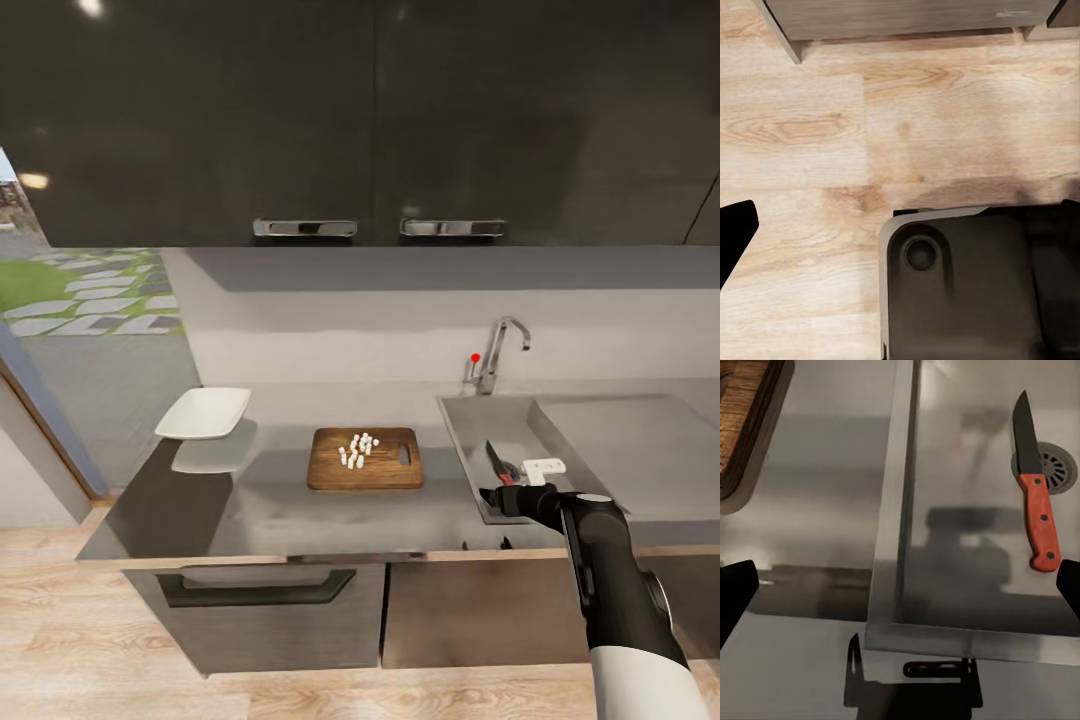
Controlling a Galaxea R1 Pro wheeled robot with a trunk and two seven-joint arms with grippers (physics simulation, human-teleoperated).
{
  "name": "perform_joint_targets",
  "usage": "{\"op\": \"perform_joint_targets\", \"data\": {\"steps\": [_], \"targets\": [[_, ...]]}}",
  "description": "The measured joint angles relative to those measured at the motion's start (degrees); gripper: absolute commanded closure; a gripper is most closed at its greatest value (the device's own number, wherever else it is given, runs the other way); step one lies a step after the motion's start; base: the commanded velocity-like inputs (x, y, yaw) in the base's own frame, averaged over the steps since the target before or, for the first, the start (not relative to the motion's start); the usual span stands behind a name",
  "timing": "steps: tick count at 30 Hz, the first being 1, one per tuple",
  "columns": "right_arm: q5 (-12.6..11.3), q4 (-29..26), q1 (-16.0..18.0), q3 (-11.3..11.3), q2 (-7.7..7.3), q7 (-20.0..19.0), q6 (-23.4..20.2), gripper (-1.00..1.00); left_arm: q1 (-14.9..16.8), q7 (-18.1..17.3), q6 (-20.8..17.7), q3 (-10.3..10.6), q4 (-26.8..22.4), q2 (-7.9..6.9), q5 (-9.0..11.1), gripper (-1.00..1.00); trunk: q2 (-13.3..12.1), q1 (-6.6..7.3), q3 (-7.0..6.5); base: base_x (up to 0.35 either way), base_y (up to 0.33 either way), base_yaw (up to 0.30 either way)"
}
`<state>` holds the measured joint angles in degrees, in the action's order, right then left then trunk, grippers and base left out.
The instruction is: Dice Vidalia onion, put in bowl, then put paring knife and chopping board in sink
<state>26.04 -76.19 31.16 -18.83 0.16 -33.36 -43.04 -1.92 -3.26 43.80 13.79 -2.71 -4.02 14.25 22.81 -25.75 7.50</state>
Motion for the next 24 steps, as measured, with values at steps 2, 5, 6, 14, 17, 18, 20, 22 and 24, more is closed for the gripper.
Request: {"op": "perform_joint_targets", "data": {"steps": [2,5,6,14,17,18,20,22,24], "targets": [[0.0,-0.01,-0.01,0.0,0.0,0.0,0.01,-1.0,0.0,0.0,-0.04,-0.01,0.0,0.0,0.0,-1.0,0.0,0.01,0.0,0.157,0.13,0.0],[0.0,0.01,-0.01,0.0,0.0,0.0,0.02,-1.0,0.0,0.0,-0.05,-0.01,0.0,0.0,0.0,-1.0,0.0,0.02,0.0,0.21,0.173,0.0],[0.0,0.0,-0.01,0.0,0.0,0.0,0.02,-1.0,0.0,0.0,-0.06,-0.01,0.0,0.0,0.0,-1.0,0.0,0.02,0.0,0.227,0.187,0.0],[-0.02,0.03,-0.01,0.0,0.0,0.03,0.01,-1.0,0.0,0.03,3.41,-0.02,0.18,-0.03,0.01,-1.0,0.0,0.0,0.0,0.112,0.082,0.0],[-0.05,0.05,0.0,0.0,0.0,0.05,-0.03,-1.0,-0.06,0.16,12.0,-0.09,3.25,-0.06,0.04,-1.0,0.0,0.0,0.0,0.008,0.005,0.0],[-0.06,0.05,-0.01,0.0,0.0,0.06,-0.05,-1.0,-0.06,0.21,15.0,-0.07,4.64,-0.02,0.03,-1.0,0.0,0.0,0.0,0.003,0.002,0.0],[-0.07,0.05,0.0,0.0,0.0,0.07,-0.06,-1.0,-0.05,0.27,16.0,-0.08,6.32,0.0,0.02,-1.0,0.0,0.0,0.0,0.001,0.0,0.0],[-0.08,0.05,-0.01,0.0,0.0,0.07,-0.04,-1.0,-0.09,0.25,16.0,-0.1,6.8,-0.11,0.04,-1.0,0.0,0.0,0.0,0.0,0.0,0.0],[-0.07,0.05,0.0,0.0,0.0,0.07,-0.05,-1.0,-0.22,0.19,16.0,-0.11,7.07,-0.28,0.1,-1.0,0.0,0.0,0.0,0.0,0.0,0.0]]}}
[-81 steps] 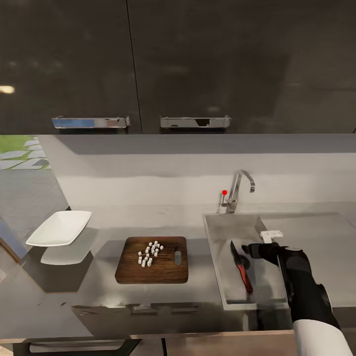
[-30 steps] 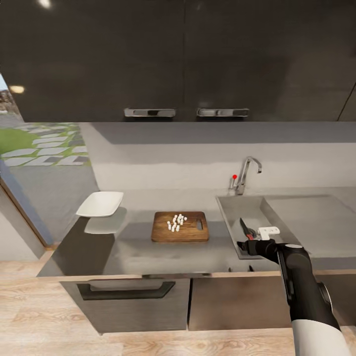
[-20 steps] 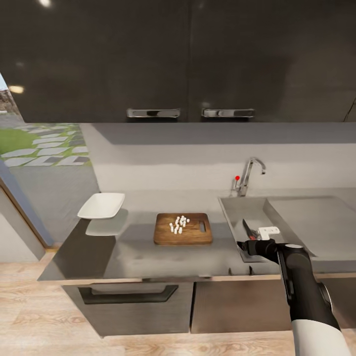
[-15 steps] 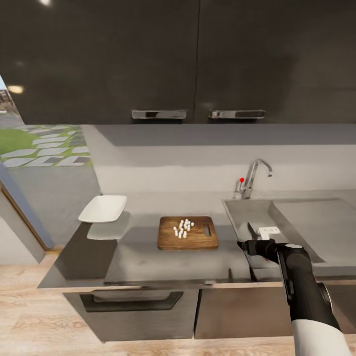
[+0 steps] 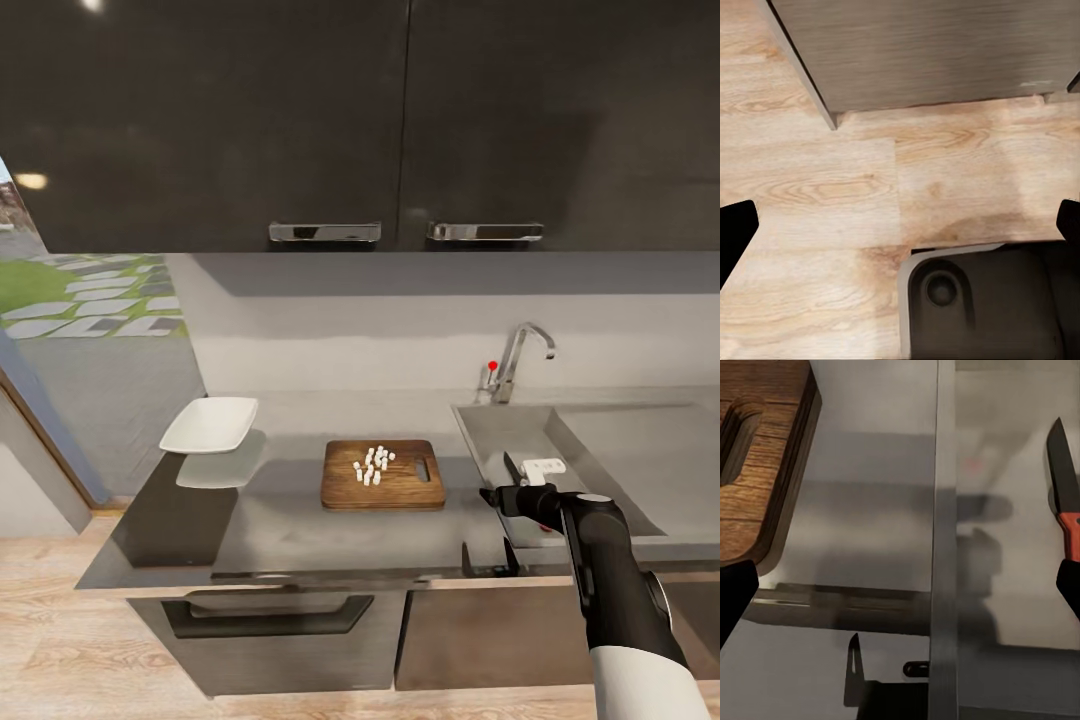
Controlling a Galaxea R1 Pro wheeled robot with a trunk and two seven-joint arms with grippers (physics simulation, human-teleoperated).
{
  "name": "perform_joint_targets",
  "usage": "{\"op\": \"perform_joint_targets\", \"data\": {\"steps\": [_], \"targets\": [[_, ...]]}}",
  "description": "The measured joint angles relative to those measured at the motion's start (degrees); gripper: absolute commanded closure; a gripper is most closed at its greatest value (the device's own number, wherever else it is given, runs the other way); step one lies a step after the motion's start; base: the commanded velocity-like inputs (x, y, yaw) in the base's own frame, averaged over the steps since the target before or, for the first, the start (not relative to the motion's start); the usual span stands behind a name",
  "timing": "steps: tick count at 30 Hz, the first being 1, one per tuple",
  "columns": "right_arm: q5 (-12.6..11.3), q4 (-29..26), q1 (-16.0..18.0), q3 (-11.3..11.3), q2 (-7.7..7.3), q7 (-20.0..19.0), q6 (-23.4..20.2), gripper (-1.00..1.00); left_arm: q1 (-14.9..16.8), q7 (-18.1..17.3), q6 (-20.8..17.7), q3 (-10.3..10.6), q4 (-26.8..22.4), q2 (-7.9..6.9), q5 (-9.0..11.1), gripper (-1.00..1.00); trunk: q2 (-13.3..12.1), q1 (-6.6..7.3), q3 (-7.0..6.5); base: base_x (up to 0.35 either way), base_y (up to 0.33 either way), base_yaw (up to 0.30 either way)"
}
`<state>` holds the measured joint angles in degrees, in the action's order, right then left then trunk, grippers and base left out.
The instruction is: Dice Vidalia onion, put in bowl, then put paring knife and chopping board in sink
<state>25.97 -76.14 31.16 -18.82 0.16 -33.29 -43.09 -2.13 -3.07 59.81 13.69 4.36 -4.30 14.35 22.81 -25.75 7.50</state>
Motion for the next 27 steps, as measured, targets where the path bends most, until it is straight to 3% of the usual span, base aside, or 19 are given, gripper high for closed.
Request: {"op": "perform_joint_targets", "data": {"steps": [6,15,22,27], "targets": [[-0.01,0.06,-0.01,0.0,0.0,0.0,-0.01,-1.0,-1.6,-0.1,0.0,0.06,0.18,-0.81,-0.02,-1.0,0.0,0.0,0.0,0.0,0.0,0.0],[-0.06,0.23,-0.01,0.01,0.04,0.0,0.0,-1.0,-8.94,-0.05,0.0,0.04,0.16,-1.51,-0.17,-1.0,0.0,0.0,0.0,0.0,0.0,0.0],[-0.09,0.42,-0.01,0.02,0.13,0.04,-0.01,-1.0,-13.75,-0.03,0.01,0.08,0.14,-3.09,-0.16,-1.0,0.0,0.0,0.0,0.0,0.0,0.0],[-0.08,0.5,-0.02,0.07,0.38,0.11,-0.01,-1.0,-14.72,0.19,0.01,-0.43,-0.16,-3.31,0.15,-1.0,0.0,0.0,0.0,0.0,0.0,0.0]]}}
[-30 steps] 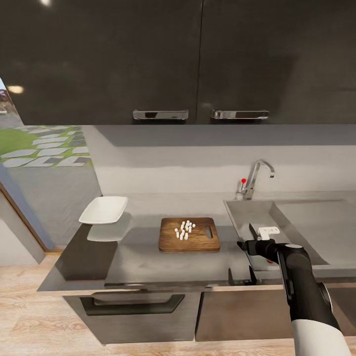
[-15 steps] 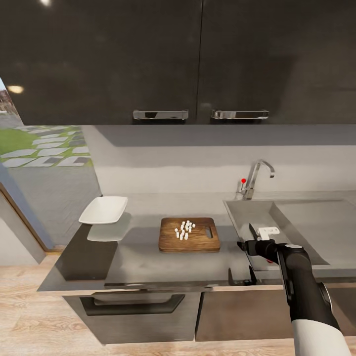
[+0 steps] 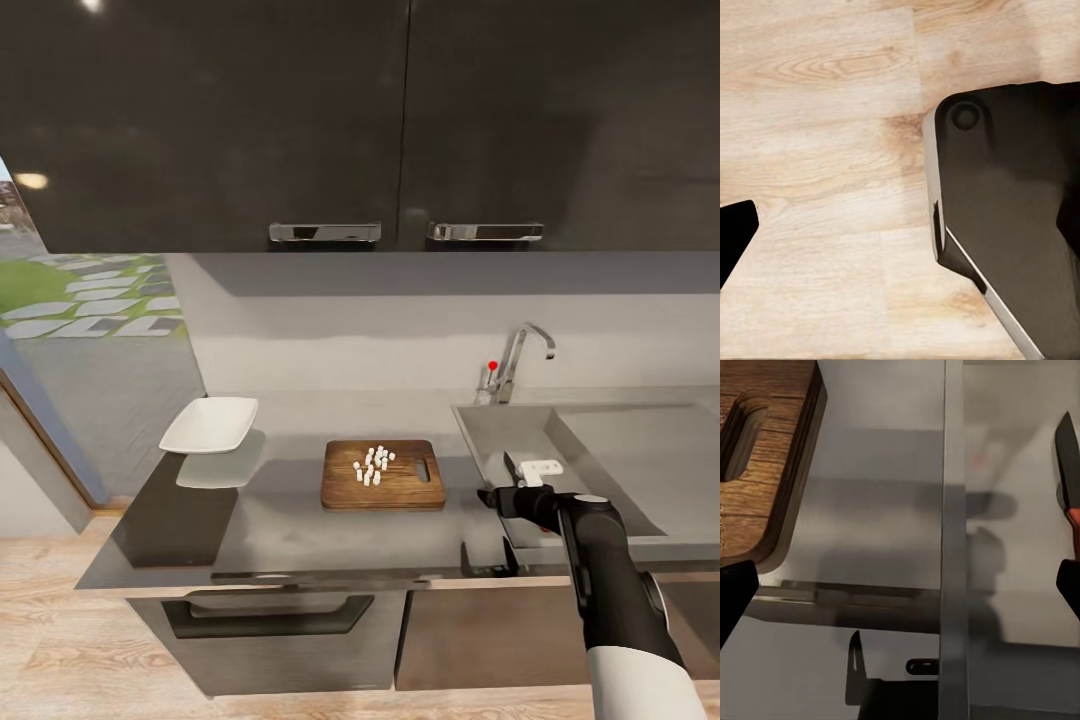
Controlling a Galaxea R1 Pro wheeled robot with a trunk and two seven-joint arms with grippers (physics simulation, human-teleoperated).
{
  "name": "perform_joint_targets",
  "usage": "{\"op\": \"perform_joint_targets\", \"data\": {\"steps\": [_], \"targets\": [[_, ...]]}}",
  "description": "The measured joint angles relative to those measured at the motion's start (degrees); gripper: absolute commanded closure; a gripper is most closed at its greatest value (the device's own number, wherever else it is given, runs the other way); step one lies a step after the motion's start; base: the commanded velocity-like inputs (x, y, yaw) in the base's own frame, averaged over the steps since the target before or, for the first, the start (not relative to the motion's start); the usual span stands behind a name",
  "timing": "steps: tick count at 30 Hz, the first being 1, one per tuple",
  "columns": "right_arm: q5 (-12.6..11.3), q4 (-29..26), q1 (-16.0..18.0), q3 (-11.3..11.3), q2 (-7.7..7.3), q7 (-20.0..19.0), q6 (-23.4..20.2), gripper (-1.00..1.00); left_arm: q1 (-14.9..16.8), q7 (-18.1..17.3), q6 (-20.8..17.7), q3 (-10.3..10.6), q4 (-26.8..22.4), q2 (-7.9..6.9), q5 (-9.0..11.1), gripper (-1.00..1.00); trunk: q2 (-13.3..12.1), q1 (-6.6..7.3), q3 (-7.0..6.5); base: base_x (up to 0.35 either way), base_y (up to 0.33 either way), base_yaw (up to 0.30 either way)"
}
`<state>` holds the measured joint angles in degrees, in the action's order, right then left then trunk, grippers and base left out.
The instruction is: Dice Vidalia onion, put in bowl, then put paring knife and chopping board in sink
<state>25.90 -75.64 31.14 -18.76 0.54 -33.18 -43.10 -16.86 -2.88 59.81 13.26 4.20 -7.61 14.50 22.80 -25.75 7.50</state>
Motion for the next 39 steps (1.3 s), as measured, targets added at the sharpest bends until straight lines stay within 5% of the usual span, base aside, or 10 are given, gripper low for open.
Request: {"op": "perform_joint_targets", "data": {"steps": [6,9,19,24,27,29,31,33,39], "targets": [[0.04,0.03,0.01,0.01,0.32,0.01,0.03,-1.0,-0.14,0.27,0.0,-1.41,-1.28,1.75,0.03,-1.0,0.0,0.0,0.0,0.0,0.0,0.0],[0.05,0.04,0.0,0.01,0.35,0.02,0.03,-1.0,-0.06,1.05,-0.18,-1.59,-6.89,2.42,0.13,-1.0,0.0,0.0,-0.01,0.0,0.0,0.0],[0.04,0.04,0.0,0.07,0.44,0.14,0.05,-1.0,-0.09,5.71,-29.01,-1.53,-36.8,1.3,0.4,-1.0,0.0,0.0,-0.01,0.0,0.0,0.0],[0.08,0.04,0.01,0.18,0.69,0.27,0.05,-1.0,-0.16,5.87,-33.66,-1.15,-47.28,1.07,0.47,-1.0,0.0,0.0,-0.01,0.0,0.0,0.0],[0.05,0.1,0.0,0.29,1.02,0.92,-0.01,-1.0,-0.19,5.89,-34.11,-1.06,-49.15,1.04,0.47,-1.0,0.0,0.0,0.0,0.0,0.0,0.0],[0.06,0.12,0.0,0.38,2.54,2.85,-0.03,-1.0,-0.2,5.87,-34.12,-1.02,-49.62,1.01,0.47,-1.0,0.0,0.0,0.0,0.0,0.0,0.0],[0.06,0.13,0.0,0.5,5.89,9.12,0.11,-1.0,-0.2,5.79,-33.98,-1.03,-48.97,0.96,0.52,-1.0,0.0,0.0,0.0,0.0,0.0,0.0],[0.07,0.16,0.0,0.51,6.88,12.18,0.17,-1.0,-0.2,5.74,-33.91,-1.04,-48.46,0.95,0.52,-1.0,0.0,0.0,0.0,0.0,0.0,0.0],[-0.03,0.24,0.0,0.62,7.91,15.57,0.18,-1.0,-0.21,5.54,-33.85,-1.06,-46.82,0.94,0.48,-1.0,0.0,0.0,0.0,0.0,0.018,0.0]]}}
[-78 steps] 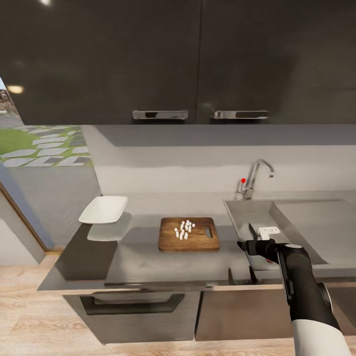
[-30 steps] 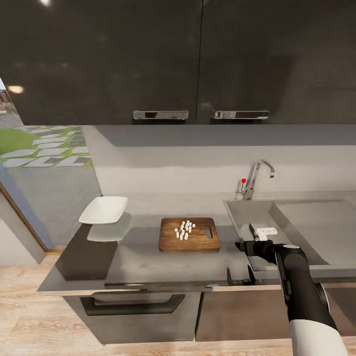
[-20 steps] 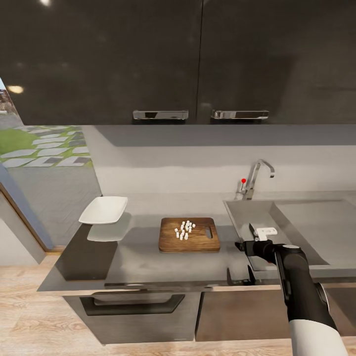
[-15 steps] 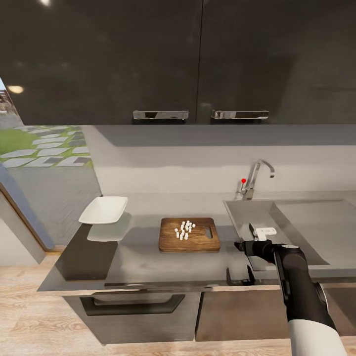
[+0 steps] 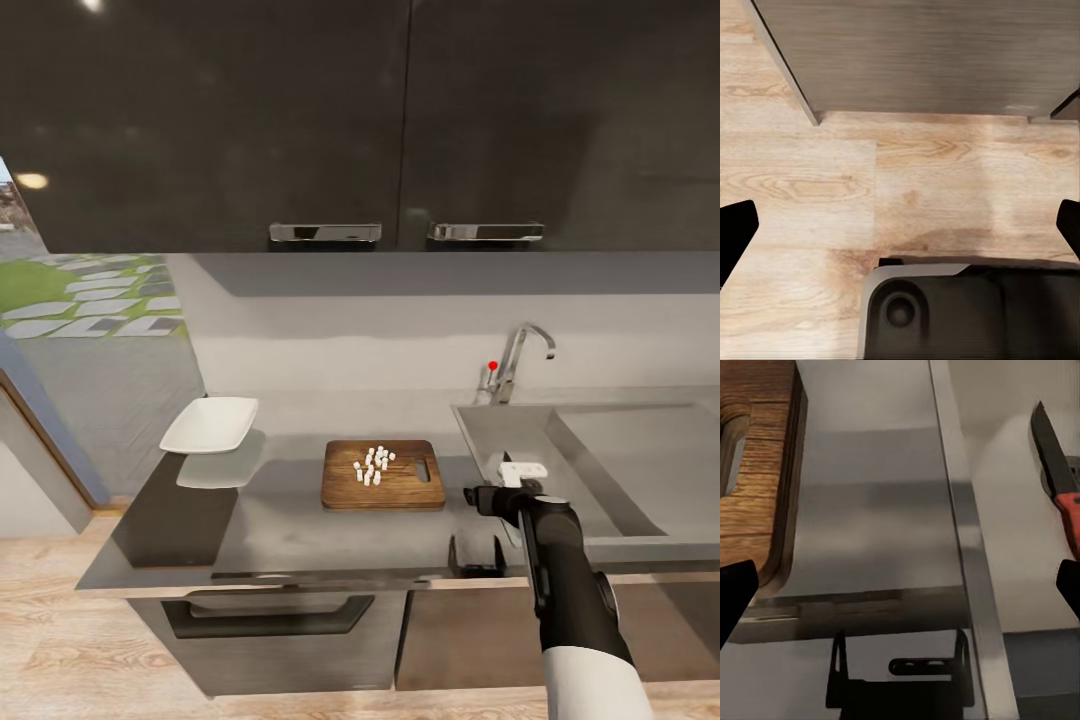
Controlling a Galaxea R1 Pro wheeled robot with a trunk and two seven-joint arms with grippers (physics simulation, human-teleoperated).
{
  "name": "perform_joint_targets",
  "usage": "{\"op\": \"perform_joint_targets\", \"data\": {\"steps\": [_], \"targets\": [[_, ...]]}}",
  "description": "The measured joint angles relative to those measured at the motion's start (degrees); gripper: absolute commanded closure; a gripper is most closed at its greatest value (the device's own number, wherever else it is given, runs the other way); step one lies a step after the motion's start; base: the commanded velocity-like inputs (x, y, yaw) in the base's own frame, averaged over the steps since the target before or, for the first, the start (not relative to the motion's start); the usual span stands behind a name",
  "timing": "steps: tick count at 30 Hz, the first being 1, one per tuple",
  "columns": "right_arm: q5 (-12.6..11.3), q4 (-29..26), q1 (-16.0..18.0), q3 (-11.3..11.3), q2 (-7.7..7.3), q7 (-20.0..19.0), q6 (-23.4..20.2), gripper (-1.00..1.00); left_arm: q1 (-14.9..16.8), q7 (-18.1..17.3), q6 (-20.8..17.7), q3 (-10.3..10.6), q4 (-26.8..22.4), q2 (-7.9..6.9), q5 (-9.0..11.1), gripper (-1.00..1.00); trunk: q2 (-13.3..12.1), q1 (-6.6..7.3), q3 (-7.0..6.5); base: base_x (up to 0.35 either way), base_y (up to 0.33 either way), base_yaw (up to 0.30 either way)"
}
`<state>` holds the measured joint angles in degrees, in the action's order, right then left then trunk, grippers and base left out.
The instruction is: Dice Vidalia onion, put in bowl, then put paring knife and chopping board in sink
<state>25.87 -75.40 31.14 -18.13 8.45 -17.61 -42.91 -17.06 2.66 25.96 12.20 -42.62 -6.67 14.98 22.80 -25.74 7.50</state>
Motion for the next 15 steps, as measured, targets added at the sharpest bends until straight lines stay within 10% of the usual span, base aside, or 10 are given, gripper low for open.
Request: {"op": "perform_joint_targets", "data": {"steps": [15], "targets": [[-0.01,-0.01,0.0,0.08,0.09,0.29,0.02,-1.0,0.0,-0.24,0.0,-0.02,1.23,0.09,-0.27,-1.0,0.01,0.02,0.0,0.131,0.18,0.0]]}}
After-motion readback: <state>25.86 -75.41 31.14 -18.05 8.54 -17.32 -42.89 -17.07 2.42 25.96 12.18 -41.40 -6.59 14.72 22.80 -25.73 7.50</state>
